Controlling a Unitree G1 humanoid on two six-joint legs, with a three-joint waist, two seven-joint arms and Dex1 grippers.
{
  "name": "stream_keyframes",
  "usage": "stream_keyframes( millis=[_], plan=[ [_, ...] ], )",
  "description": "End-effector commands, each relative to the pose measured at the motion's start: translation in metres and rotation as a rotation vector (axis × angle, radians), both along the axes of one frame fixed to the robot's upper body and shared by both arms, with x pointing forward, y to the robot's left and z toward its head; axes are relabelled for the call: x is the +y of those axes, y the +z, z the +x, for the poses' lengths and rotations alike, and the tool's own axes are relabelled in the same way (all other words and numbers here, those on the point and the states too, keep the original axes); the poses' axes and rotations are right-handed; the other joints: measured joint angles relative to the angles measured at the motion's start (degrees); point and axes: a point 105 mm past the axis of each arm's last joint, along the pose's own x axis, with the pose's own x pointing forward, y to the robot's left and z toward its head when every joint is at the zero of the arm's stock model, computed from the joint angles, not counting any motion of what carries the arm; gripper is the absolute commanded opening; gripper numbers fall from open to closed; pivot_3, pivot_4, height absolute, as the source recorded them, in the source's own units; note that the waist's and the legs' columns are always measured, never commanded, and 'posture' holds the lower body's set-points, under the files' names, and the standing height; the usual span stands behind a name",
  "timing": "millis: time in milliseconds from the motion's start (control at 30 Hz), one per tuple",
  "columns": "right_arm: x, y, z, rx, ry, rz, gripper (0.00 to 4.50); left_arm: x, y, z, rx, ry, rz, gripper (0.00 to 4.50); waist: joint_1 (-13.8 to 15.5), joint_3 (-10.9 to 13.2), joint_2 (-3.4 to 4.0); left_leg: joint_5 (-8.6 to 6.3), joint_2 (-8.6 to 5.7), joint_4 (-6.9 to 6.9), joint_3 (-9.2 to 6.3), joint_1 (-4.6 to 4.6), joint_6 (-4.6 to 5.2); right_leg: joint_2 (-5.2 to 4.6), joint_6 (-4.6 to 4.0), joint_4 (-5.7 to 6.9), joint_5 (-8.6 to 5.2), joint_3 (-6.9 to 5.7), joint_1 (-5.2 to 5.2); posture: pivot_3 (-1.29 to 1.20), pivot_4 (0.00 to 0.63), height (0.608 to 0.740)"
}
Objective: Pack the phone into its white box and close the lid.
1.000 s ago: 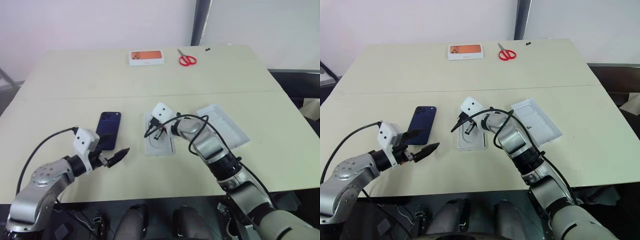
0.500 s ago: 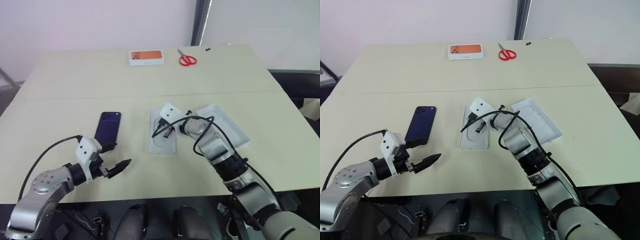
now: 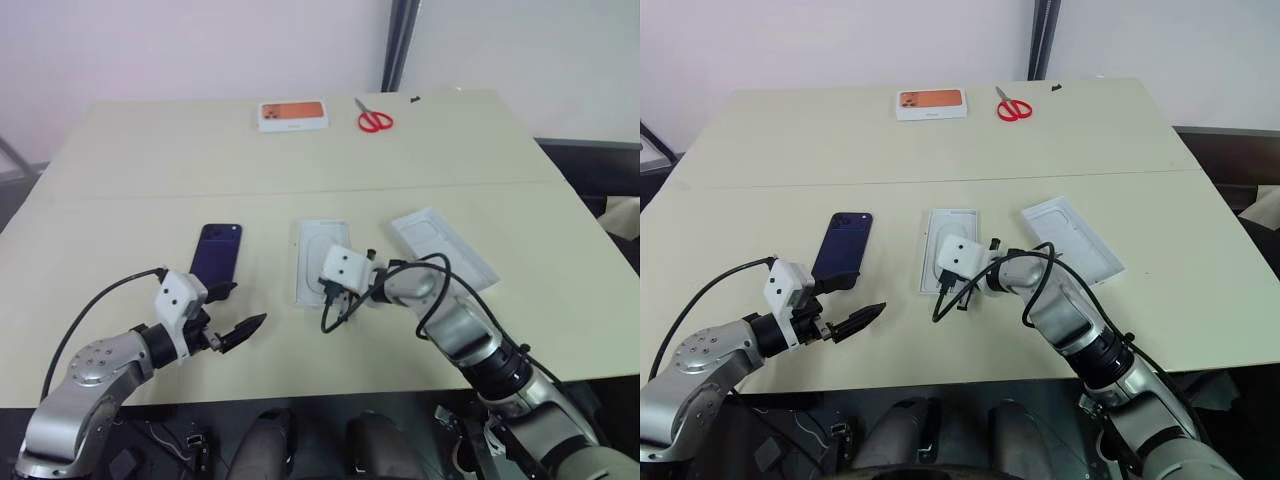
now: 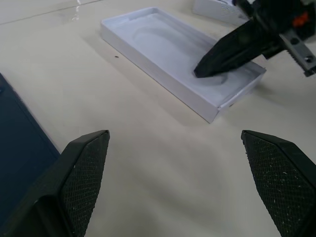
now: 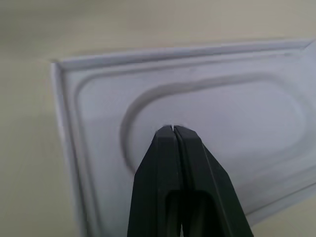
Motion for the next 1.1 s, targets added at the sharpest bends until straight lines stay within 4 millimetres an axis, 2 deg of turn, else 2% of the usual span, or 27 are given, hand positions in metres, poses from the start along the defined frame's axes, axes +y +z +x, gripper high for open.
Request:
stream_keyframes(
  millis=[33, 167, 267, 367, 467, 567, 700, 900, 1100],
  plan=[
    [0.014, 0.036, 0.004, -0.090, 0.032, 0.102, 0.05, 0.014, 0.010, 0.009, 0.002, 0.103, -0.021, 4.50, -0.02, 0.00, 0.00, 0.00, 0.00, 0.00, 0.00, 0.00, 0.00, 0.00, 0.00, 0.00, 0.00, 0.01, -0.02, 0.00, 0.150, 0.740],
    [0.021, 0.047, 0.009, -0.126, 0.042, 0.122, 0.05, 0.044, 0.020, 0.030, 0.076, 0.322, -0.151, 4.50, 0.25, -0.01, -0.03, 0.00, 0.00, 0.07, -0.03, -0.01, -0.01, 0.00, 0.01, 0.02, 0.00, -0.05, 0.02, 0.00, 0.150, 0.740],
    [0.032, 0.050, 0.013, -0.143, 0.058, 0.131, 0.05, 0.068, 0.024, 0.044, 0.105, 0.478, -0.135, 4.50, 0.30, -0.01, -0.07, 0.00, -0.02, 0.14, -0.04, 0.00, 0.00, 0.00, 0.03, 0.01, 0.01, -0.07, 0.03, 0.00, 0.150, 0.740],
    [0.046, 0.051, 0.024, -0.150, 0.044, 0.141, 0.05, 0.085, 0.017, 0.057, 0.231, 0.602, -0.106, 4.50, 0.12, -0.01, -0.07, 0.02, -0.02, 0.13, -0.04, 0.01, -0.03, 0.03, 0.03, 0.09, 0.01, -0.07, 0.02, 0.00, 0.150, 0.740],
    [0.060, 0.050, 0.034, -0.160, 0.020, 0.139, 0.05, 0.093, 0.024, 0.069, 0.290, 0.655, -0.175, 4.50, -0.05, -0.01, -0.08, 0.12, -0.02, 0.14, -0.04, 0.00, -0.19, 0.05, 0.03, 0.15, 0.01, -0.07, -0.03, 0.00, 0.150, 0.740],
    [0.070, 0.047, 0.036, -0.152, 0.017, 0.133, 0.05, 0.094, 0.020, 0.075, 0.368, 0.662, -0.144, 4.50, -0.10, -0.01, -0.09, 0.24, -0.02, 0.12, -0.04, -0.02, -0.40, 0.05, 0.03, 0.13, 0.01, -0.07, -0.06, 0.00, 0.150, 0.740],
    [0.084, 0.037, 0.033, -0.132, 0.037, 0.113, 0.05, 0.088, 0.005, 0.085, 0.494, 0.635, -0.109, 4.50, -0.03, -0.01, -0.08, 0.29, -0.02, 0.11, -0.04, -0.02, -0.48, 0.05, 0.03, 0.13, 0.01, -0.07, -0.08, 0.00, 0.150, 0.740],
    [0.088, 0.027, 0.036, -0.133, 0.018, 0.068, 0.05, 0.052, -0.002, 0.090, 0.608, 0.477, -0.161, 4.50, 0.29, -0.03, -0.06, 0.31, -0.05, 0.13, -0.07, 0.01, -0.53, 0.03, 0.03, 0.16, 0.01, -0.08, -0.23, 0.00, 0.150, 0.740],
    [0.089, 0.021, 0.034, -0.130, 0.037, 0.035, 0.05, 0.016, -0.001, 0.083, 0.678, 0.335, -0.223, 4.50, 0.37, -0.07, -0.06, 0.31, -0.08, 0.15, -0.08, 0.01, -0.53, 0.00, 0.03, 0.16, 0.01, -0.09, -0.20, 0.00, 0.150, 0.740]
  ],
)
